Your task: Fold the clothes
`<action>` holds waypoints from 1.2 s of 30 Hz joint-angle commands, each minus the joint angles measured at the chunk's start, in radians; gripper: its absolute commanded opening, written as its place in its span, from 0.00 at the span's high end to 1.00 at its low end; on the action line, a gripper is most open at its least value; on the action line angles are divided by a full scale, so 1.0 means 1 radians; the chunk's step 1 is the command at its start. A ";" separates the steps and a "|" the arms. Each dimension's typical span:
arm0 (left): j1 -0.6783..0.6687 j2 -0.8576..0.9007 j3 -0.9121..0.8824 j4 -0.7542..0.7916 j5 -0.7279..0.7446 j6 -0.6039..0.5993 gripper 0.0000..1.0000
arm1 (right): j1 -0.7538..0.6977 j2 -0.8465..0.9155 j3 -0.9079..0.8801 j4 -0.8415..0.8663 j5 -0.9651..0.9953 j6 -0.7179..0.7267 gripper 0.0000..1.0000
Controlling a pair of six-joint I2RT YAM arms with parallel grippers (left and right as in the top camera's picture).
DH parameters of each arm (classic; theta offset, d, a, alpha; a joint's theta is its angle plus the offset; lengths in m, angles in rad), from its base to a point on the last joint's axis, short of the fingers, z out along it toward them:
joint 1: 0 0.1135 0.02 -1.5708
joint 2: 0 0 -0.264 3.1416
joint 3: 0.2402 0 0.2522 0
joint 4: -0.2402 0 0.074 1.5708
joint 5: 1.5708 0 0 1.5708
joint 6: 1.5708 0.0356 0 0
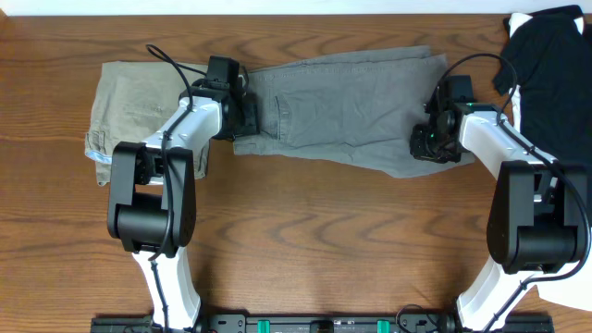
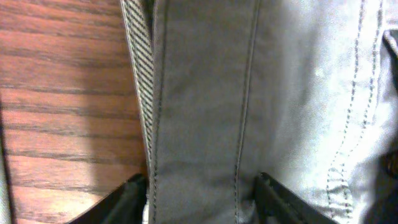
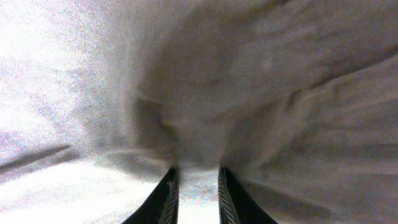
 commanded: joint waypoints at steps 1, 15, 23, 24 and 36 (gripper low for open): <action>0.000 0.058 -0.013 -0.020 0.000 -0.009 0.50 | -0.002 0.016 -0.025 -0.008 0.018 0.008 0.80; 0.001 0.026 -0.013 -0.024 0.000 -0.008 0.90 | -0.009 -0.019 0.074 -0.111 0.019 -0.024 0.96; 0.000 -0.118 -0.013 -0.027 -0.001 -0.008 0.90 | -0.009 -0.108 0.243 -0.163 -0.140 -0.023 0.93; 0.000 -0.142 -0.013 -0.027 -0.001 -0.008 0.90 | -0.009 -0.113 0.264 -0.152 -0.196 -0.023 0.93; -0.002 -0.307 -0.001 -0.019 0.000 -0.008 0.89 | 0.117 -0.095 0.275 0.035 -0.303 0.164 0.99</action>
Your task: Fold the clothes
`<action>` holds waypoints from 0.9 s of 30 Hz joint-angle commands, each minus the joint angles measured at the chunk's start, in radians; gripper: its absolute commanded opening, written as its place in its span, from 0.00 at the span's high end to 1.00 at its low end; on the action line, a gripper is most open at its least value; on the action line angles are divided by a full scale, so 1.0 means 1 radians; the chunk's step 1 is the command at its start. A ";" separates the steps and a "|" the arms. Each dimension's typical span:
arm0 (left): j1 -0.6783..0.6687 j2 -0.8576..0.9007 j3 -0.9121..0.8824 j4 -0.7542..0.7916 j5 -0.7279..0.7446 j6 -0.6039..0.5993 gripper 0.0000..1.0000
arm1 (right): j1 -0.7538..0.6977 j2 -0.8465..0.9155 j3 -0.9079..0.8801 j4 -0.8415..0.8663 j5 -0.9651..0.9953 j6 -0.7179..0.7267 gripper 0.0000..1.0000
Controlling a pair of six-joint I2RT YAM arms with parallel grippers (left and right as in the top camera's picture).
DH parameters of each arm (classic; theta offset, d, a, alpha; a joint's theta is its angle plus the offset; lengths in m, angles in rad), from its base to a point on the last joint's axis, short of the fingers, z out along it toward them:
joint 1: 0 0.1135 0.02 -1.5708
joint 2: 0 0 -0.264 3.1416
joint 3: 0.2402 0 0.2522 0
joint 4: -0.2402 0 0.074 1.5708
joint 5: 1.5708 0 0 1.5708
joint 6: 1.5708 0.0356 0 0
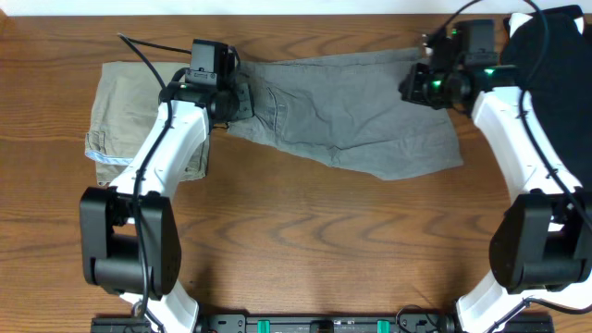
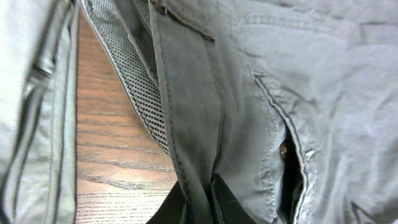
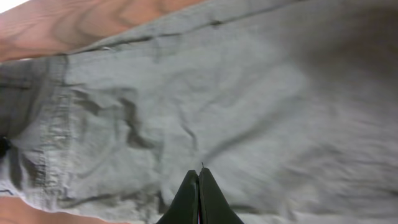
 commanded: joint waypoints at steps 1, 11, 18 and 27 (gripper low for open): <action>-0.002 -0.066 0.012 0.005 -0.016 0.005 0.89 | 0.071 0.019 -0.014 0.020 0.006 0.080 0.99; -0.028 -0.139 0.012 0.004 -0.016 0.005 0.85 | 0.216 0.146 -0.016 0.043 0.090 0.131 0.99; -0.031 -0.139 0.012 -0.003 -0.016 0.005 0.85 | 0.214 0.172 -0.016 0.043 0.023 0.104 0.99; -0.031 -0.139 0.012 -0.003 -0.016 0.005 0.85 | 0.220 0.173 -0.019 0.064 0.026 0.136 0.99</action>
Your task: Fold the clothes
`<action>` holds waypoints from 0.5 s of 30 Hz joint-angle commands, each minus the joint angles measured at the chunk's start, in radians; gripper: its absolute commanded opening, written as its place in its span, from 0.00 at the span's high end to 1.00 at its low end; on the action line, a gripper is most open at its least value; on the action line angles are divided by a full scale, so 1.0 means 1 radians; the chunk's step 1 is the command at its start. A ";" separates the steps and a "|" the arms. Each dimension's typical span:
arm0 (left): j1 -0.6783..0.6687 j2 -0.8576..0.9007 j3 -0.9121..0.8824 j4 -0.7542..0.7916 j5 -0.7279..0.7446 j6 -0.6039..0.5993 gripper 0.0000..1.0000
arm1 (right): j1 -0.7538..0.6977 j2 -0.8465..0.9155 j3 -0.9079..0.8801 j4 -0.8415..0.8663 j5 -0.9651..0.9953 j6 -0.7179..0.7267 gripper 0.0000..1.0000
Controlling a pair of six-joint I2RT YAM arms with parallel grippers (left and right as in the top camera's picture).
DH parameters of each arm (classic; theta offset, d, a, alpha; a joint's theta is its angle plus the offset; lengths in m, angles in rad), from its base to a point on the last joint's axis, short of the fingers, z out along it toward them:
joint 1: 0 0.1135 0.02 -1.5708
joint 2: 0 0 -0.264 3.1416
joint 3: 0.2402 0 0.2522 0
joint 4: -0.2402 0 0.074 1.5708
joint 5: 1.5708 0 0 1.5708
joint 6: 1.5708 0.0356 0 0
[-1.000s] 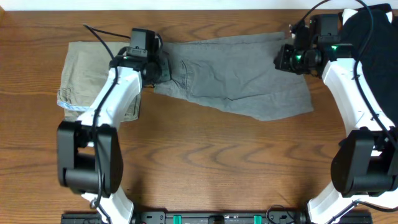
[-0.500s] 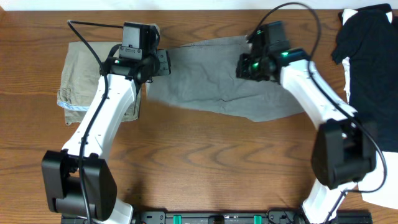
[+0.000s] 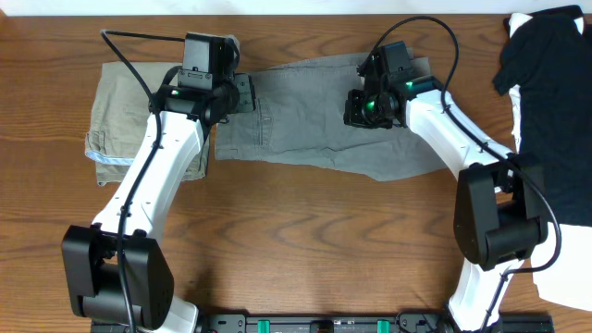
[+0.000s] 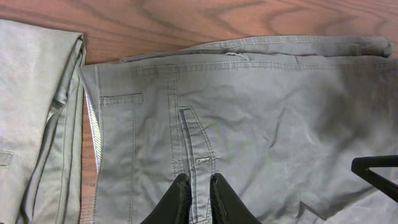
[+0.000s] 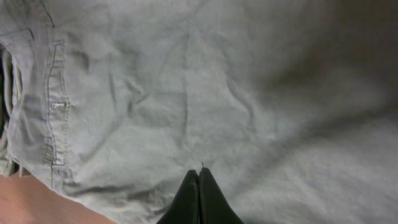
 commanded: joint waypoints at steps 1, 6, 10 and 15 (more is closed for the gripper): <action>-0.002 -0.006 0.012 -0.001 -0.008 0.005 0.85 | 0.009 -0.001 -0.005 0.018 -0.007 0.024 0.99; -0.002 -0.007 0.012 0.001 -0.008 0.005 0.85 | 0.043 0.001 -0.005 0.037 0.019 0.039 0.99; -0.002 -0.007 0.012 -0.007 -0.009 0.005 0.85 | 0.074 0.014 -0.005 0.035 0.064 0.039 0.99; -0.001 0.012 0.011 -0.051 -0.173 0.006 0.78 | 0.093 0.046 -0.005 0.036 0.073 0.039 0.99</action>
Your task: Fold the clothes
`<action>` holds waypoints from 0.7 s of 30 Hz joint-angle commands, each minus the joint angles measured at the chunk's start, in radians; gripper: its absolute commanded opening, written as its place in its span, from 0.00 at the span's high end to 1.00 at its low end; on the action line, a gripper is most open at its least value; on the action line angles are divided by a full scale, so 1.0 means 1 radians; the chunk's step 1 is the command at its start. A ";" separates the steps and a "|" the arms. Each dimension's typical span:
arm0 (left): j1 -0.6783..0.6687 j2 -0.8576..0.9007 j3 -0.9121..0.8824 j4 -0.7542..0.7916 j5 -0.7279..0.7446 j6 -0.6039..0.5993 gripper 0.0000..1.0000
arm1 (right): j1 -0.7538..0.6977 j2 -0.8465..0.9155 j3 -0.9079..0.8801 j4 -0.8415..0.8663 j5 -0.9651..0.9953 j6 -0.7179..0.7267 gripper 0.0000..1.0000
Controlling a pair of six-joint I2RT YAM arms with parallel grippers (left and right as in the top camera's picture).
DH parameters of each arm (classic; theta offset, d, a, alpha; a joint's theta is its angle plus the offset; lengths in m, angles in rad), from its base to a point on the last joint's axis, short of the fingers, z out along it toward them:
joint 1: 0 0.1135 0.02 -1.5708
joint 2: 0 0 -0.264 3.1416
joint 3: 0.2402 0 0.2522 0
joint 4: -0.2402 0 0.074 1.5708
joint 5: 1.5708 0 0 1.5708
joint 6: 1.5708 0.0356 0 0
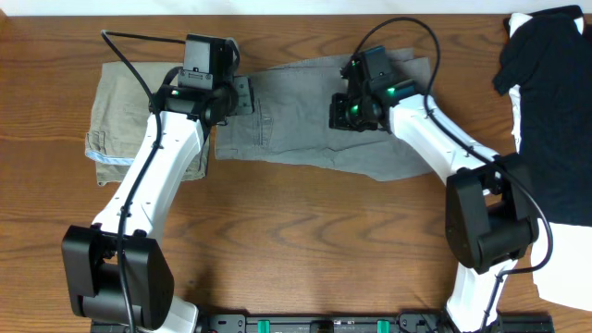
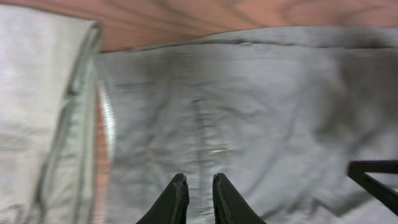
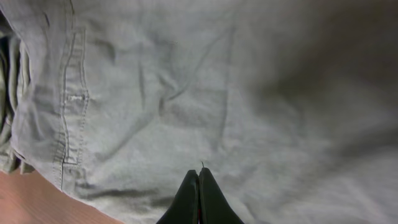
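Grey shorts [image 1: 296, 129] lie spread across the far middle of the table, waistband to the left. My left gripper [image 1: 236, 95] hangs over the waistband end. In the left wrist view its fingertips [image 2: 200, 180] are a narrow gap apart, and the fly seam of the shorts [image 2: 267, 112] runs into that gap. My right gripper [image 1: 344, 111] is over the middle of the shorts, fully shut [image 3: 199, 171]. Grey cloth [image 3: 186, 93] fills that view, and blurred, closer fabric at its lower right looks like the part it holds.
A folded khaki garment [image 1: 129, 102] lies just left of the shorts, touching their waistband [image 2: 37, 112]. A black garment [image 1: 550, 83] lies on white cloth [image 1: 564, 268] at the right edge. Bare wooden table [image 1: 305, 240] shows in front of the shorts.
My right gripper has moved a little further left over the shorts, towards the fly. The left arm stands almost where it was. Its wrist view has shifted towards the khaki garment and is blurred.
Both grippers were first down at the near edge of the shorts, left open at the waistband, right open at the leg end. Then both were shut at the far edge. The right gripper has since come leftwards to the middle of the shorts, while the left stays at the waistband.
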 commanded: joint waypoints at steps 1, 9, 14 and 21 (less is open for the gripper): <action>-0.001 0.021 0.011 -0.009 -0.122 0.007 0.76 | 0.009 0.040 -0.005 0.002 0.026 0.013 0.99; 0.001 0.141 0.011 -0.004 -0.123 0.040 0.38 | 0.009 0.067 -0.005 -0.004 0.026 0.013 0.99; 0.013 0.232 0.011 -0.002 -0.123 0.041 0.37 | 0.009 0.067 -0.005 -0.010 0.026 0.013 0.99; 0.064 0.319 0.011 0.003 -0.122 0.028 0.33 | 0.009 0.067 -0.005 -0.010 0.027 0.013 0.99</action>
